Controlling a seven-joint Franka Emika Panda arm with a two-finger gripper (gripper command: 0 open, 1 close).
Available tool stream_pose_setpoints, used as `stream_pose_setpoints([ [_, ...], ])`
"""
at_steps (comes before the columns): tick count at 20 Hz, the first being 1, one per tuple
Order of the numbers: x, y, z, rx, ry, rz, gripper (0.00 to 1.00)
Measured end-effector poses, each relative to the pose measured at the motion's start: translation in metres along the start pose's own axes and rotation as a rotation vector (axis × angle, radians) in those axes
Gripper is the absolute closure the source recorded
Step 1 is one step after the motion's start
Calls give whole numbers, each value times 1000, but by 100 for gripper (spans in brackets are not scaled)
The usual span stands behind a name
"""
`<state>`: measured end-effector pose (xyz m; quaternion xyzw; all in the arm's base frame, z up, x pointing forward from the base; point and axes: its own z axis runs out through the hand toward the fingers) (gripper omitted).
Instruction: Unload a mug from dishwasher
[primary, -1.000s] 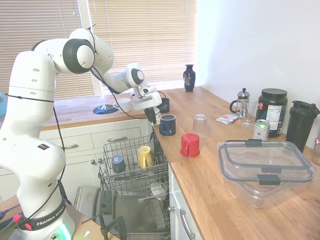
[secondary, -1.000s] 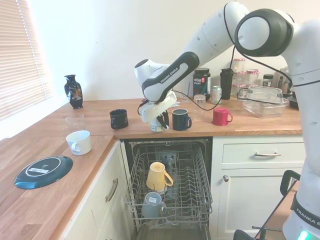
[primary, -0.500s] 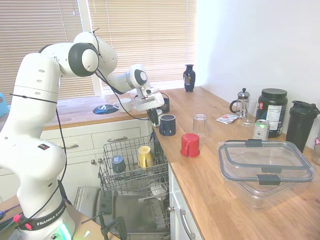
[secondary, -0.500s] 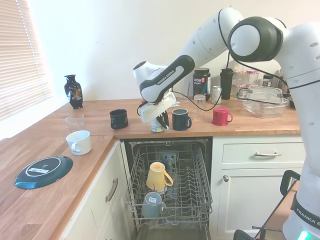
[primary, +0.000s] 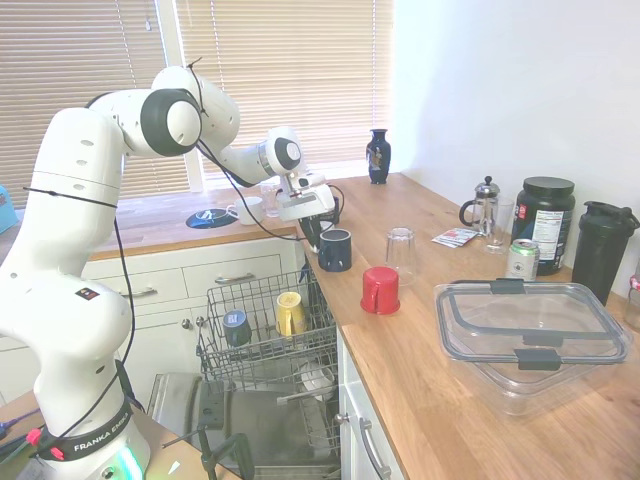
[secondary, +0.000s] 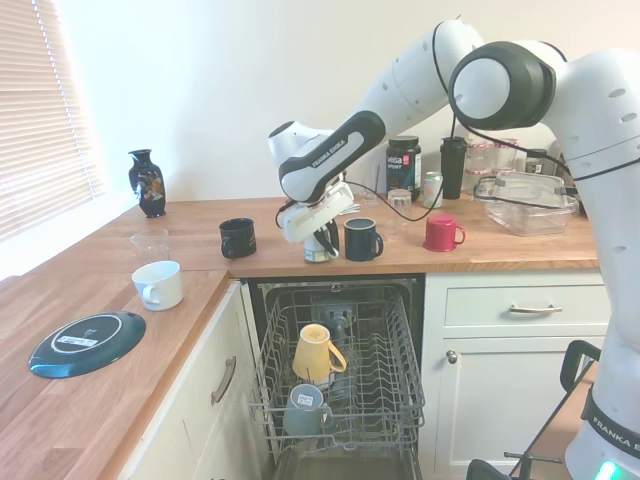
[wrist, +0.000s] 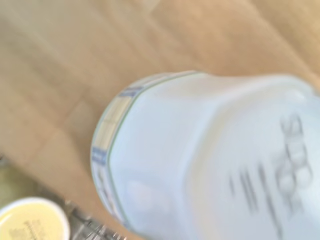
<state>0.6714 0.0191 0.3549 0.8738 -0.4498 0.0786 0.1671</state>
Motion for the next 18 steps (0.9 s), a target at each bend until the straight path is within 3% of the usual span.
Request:
stream_pose_setpoints([
  [12,8,0,-1,7,5,10,0],
  [18,14,5,-37,57,32,22,0],
])
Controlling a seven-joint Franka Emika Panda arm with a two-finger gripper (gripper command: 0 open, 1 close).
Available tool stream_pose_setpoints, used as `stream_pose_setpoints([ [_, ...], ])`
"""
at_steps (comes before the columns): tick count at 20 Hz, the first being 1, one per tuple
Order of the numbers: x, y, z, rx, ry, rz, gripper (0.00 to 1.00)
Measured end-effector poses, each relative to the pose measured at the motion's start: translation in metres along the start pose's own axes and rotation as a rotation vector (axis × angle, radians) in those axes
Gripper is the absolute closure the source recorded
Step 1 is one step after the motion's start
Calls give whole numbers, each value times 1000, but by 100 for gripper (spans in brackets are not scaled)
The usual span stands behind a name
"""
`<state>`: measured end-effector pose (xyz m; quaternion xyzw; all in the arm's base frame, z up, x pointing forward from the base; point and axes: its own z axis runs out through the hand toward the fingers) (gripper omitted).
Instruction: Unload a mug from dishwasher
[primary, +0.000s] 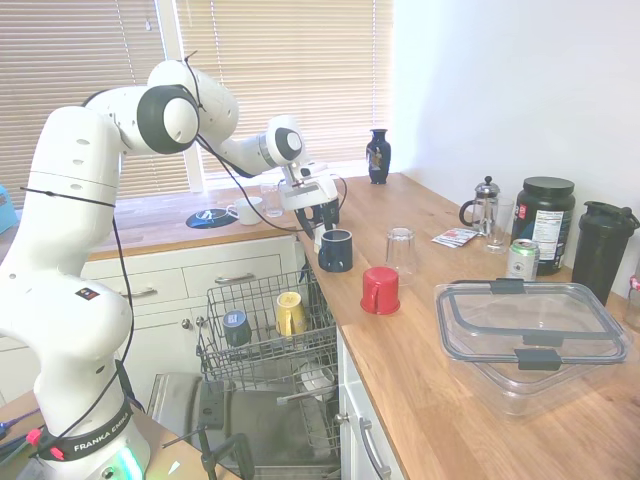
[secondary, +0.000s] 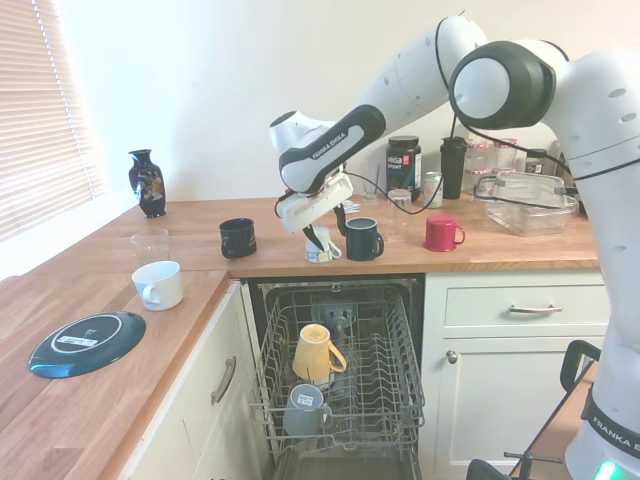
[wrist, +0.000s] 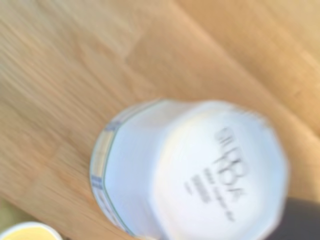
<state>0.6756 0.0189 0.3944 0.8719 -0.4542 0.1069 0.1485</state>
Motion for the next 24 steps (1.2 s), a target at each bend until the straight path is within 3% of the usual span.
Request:
stream_pose_setpoints([
  [6,-4,23,-42,54,17,5,0],
  [11,-44,53,-62,136,-34,0,0],
  [20,-123,109,-27,218,-99,24,0],
  [24,-141,129,-18,229,-121,33,0],
])
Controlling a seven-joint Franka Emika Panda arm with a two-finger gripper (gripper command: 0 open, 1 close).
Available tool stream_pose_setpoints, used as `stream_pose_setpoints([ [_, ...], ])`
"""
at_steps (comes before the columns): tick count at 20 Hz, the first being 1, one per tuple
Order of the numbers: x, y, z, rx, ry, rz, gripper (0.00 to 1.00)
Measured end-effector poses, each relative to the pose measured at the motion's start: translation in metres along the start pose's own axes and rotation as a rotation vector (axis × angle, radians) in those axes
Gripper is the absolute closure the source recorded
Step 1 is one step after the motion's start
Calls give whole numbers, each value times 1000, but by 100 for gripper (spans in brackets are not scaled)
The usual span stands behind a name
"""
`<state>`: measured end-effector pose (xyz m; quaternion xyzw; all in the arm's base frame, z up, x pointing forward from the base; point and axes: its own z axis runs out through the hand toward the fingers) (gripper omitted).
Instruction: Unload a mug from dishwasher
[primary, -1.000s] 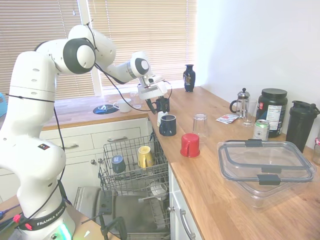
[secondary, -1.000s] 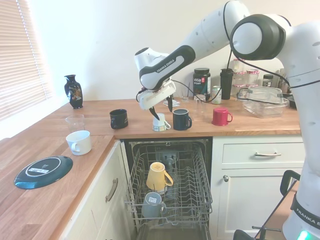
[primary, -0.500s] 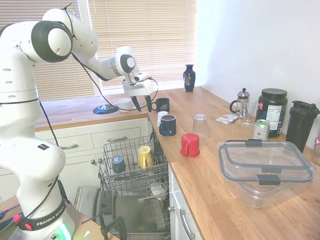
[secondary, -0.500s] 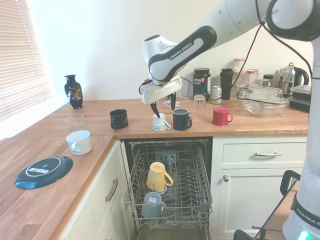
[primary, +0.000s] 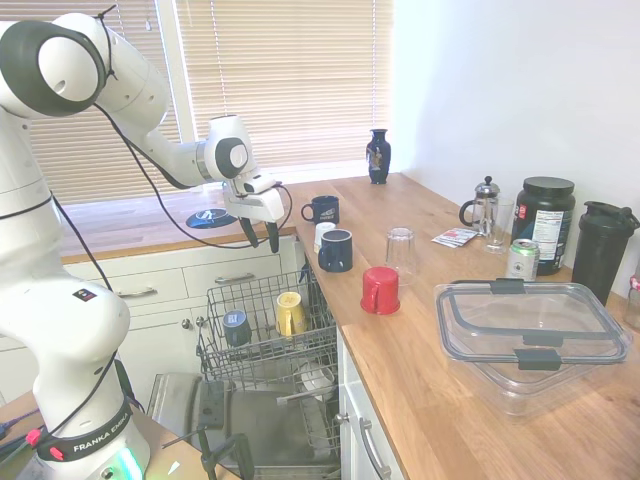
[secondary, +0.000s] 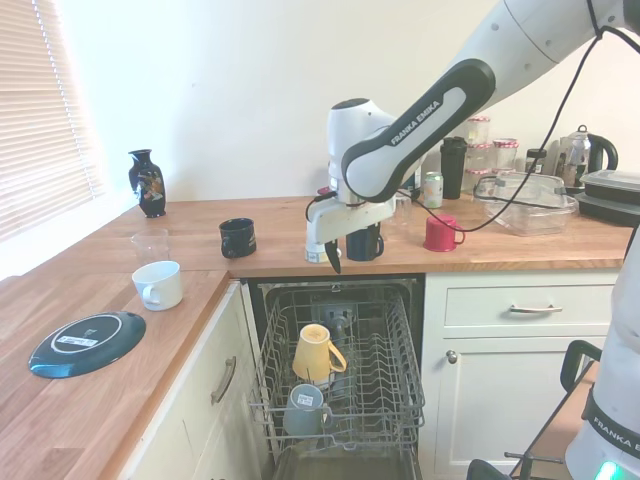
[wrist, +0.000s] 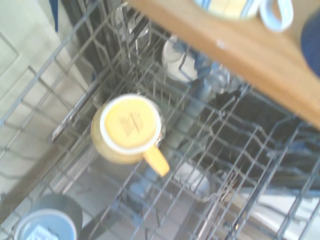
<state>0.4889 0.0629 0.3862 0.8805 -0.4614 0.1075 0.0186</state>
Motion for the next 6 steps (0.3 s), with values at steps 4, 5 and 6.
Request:
stream_pose_setpoints([
  [4,-6,12,7,5,-4,3,0],
  [5,-6,15,10,6,-6,7,0],
  [6,-5,17,13,7,-9,9,0],
])
